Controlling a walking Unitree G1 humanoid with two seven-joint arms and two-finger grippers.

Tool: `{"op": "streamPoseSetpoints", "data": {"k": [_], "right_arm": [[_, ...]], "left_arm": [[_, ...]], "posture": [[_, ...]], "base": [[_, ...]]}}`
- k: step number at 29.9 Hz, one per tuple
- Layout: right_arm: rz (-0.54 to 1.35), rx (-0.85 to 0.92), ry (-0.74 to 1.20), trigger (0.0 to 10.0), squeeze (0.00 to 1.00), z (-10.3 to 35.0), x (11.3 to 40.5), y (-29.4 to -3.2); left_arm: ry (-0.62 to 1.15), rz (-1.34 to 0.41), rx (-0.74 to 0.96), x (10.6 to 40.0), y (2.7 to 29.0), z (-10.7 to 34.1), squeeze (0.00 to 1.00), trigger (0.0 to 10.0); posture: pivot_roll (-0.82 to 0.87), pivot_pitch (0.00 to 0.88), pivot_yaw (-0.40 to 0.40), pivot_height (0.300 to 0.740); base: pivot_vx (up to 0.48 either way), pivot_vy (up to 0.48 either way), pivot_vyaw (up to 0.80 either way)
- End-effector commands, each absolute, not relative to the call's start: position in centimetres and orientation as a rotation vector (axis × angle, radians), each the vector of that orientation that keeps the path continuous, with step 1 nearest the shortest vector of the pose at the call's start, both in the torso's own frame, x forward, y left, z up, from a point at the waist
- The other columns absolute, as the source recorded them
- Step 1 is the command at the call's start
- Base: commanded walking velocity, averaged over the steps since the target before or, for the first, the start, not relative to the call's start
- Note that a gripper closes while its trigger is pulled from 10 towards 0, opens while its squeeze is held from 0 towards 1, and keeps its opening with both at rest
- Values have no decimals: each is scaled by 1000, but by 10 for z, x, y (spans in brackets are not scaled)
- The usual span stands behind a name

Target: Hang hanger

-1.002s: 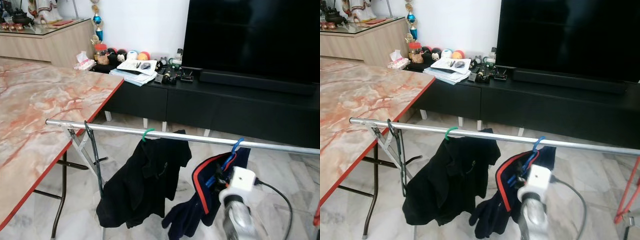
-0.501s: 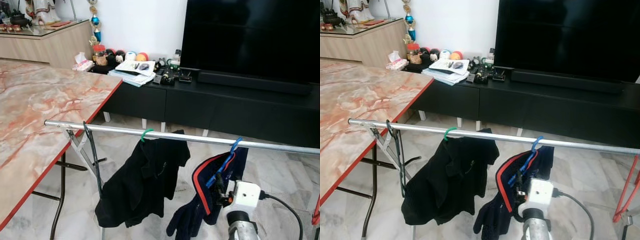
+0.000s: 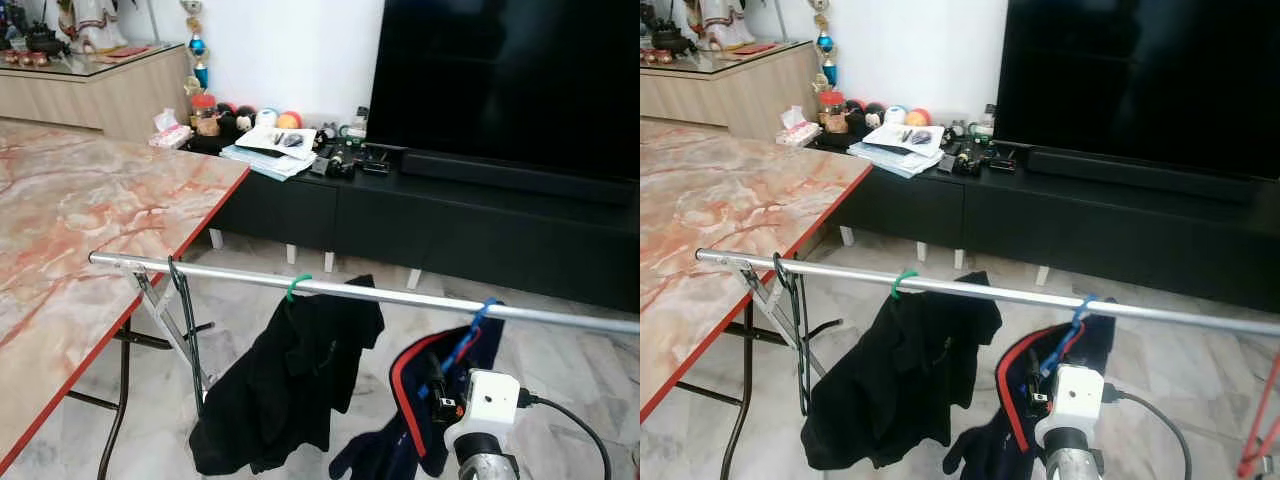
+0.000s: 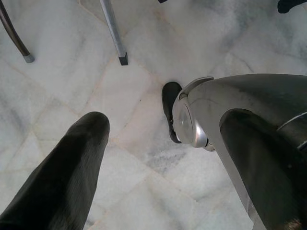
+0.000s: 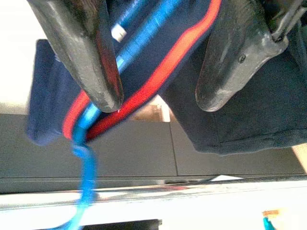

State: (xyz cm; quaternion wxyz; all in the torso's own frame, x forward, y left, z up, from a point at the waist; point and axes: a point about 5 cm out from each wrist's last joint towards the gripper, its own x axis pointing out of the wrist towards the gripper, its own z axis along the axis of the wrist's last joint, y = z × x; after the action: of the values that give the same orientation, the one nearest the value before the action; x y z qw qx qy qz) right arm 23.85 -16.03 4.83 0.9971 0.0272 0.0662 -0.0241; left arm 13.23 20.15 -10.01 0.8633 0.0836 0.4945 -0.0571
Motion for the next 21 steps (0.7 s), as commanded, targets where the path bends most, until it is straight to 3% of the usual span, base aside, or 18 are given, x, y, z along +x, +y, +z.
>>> {"op": "streamPoseSetpoints", "data": {"k": [1,21], "right_arm": [[-50,49,132,10000,0,51,238,-160],[-52,28,179,10000,0,53,210,-162]], "left_arm": [[1056,-170,162,127,193,-103,0,10000],[1058,-183,178,129,195,-102,0,10000]], "posture": [[163,0,-29,740],[152,0,-35,740]], "base": [[326,0,0],[31,0,0]]}}
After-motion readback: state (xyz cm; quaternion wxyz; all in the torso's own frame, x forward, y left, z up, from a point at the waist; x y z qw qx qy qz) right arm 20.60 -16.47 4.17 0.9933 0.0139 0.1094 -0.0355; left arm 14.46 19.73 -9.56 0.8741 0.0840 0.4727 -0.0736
